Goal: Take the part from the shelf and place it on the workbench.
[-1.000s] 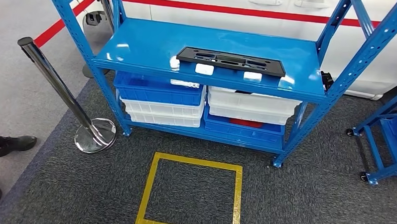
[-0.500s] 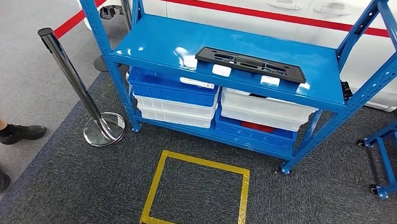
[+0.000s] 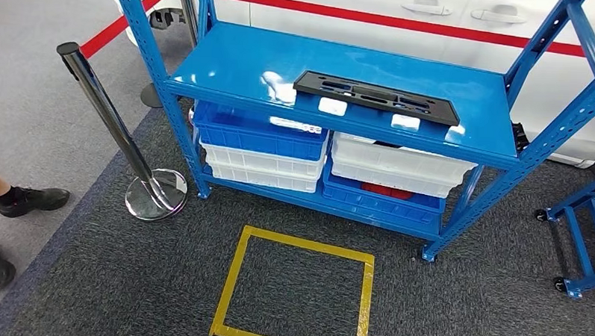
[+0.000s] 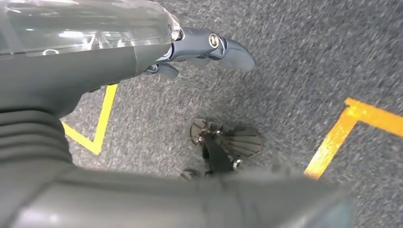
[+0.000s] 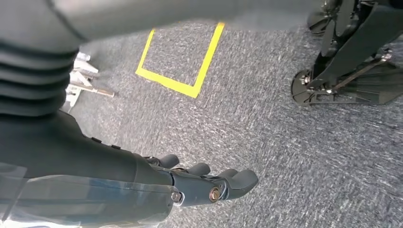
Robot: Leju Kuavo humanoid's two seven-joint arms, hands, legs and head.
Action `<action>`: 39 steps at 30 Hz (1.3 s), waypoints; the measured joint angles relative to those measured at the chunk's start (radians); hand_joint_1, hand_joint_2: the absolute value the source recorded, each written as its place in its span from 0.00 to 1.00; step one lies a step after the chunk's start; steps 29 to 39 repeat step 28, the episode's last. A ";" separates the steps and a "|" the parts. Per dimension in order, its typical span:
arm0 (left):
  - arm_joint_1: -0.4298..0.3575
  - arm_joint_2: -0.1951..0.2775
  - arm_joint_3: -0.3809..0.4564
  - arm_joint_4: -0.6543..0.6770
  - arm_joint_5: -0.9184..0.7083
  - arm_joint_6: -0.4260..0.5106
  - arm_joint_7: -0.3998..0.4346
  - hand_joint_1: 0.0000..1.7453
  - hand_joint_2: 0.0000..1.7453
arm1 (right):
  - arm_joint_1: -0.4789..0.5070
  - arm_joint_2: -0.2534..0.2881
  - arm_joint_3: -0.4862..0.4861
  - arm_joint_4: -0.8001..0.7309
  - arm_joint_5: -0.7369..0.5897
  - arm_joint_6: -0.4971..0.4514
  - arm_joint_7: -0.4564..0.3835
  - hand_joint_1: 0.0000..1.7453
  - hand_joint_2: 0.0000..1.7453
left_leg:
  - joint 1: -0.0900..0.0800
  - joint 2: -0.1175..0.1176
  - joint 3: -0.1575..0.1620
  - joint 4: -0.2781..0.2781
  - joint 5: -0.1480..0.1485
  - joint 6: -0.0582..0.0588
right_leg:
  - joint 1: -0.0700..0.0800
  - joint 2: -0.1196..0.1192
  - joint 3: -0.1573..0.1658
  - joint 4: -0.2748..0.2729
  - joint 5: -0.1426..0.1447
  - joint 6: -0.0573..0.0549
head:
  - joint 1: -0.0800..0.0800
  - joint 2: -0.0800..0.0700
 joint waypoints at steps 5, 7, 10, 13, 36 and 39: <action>0.020 -0.003 0.106 -0.020 -0.127 -0.014 0.033 0.00 0.00 | 0.014 0.000 0.062 -0.014 -0.083 0.007 -0.015 0.00 0.00 | 0.000 0.000 0.001 -0.001 0.000 0.000 | 0.000 0.000 0.001 0.000 0.000 0.000 | 0.000 0.000; 0.028 -0.005 0.148 -0.028 -0.178 -0.020 0.045 0.00 0.00 | 0.020 0.000 0.089 -0.020 -0.116 0.010 -0.022 0.00 0.00 | 0.000 0.000 0.001 -0.001 0.000 0.000 | 0.000 0.000 0.001 0.000 -0.001 0.001 | 0.000 0.000; 0.041 -0.008 0.213 -0.041 -0.254 -0.029 0.064 0.00 0.00 | 0.030 0.000 0.131 -0.031 -0.165 0.011 -0.030 0.00 0.00 | 0.000 0.000 0.001 -0.001 0.000 0.000 | 0.000 0.000 0.001 0.000 -0.001 0.001 | 0.000 0.000; 0.054 -0.011 0.277 -0.054 -0.328 -0.036 0.082 0.00 0.00 | 0.040 -0.001 0.172 -0.041 -0.213 0.012 -0.039 0.00 0.00 | 0.000 0.000 0.001 -0.001 0.000 0.000 | 0.000 0.000 0.001 0.000 -0.001 0.001 | 0.000 0.000; 0.108 -0.025 0.551 -0.114 -0.658 -0.072 0.164 0.00 0.00 | 0.083 -0.009 0.355 -0.086 -0.429 0.015 -0.077 0.00 0.00 | 0.000 0.000 0.002 -0.001 0.000 0.000 | 0.000 0.000 0.001 0.000 -0.001 0.001 | 0.000 0.000; 0.108 -0.025 0.551 -0.114 -0.658 -0.072 0.164 0.00 0.00 | 0.083 -0.009 0.355 -0.086 -0.429 0.015 -0.077 0.00 0.00 | 0.000 0.000 0.002 -0.001 0.000 0.000 | 0.000 0.000 0.001 0.000 -0.001 0.001 | 0.000 0.000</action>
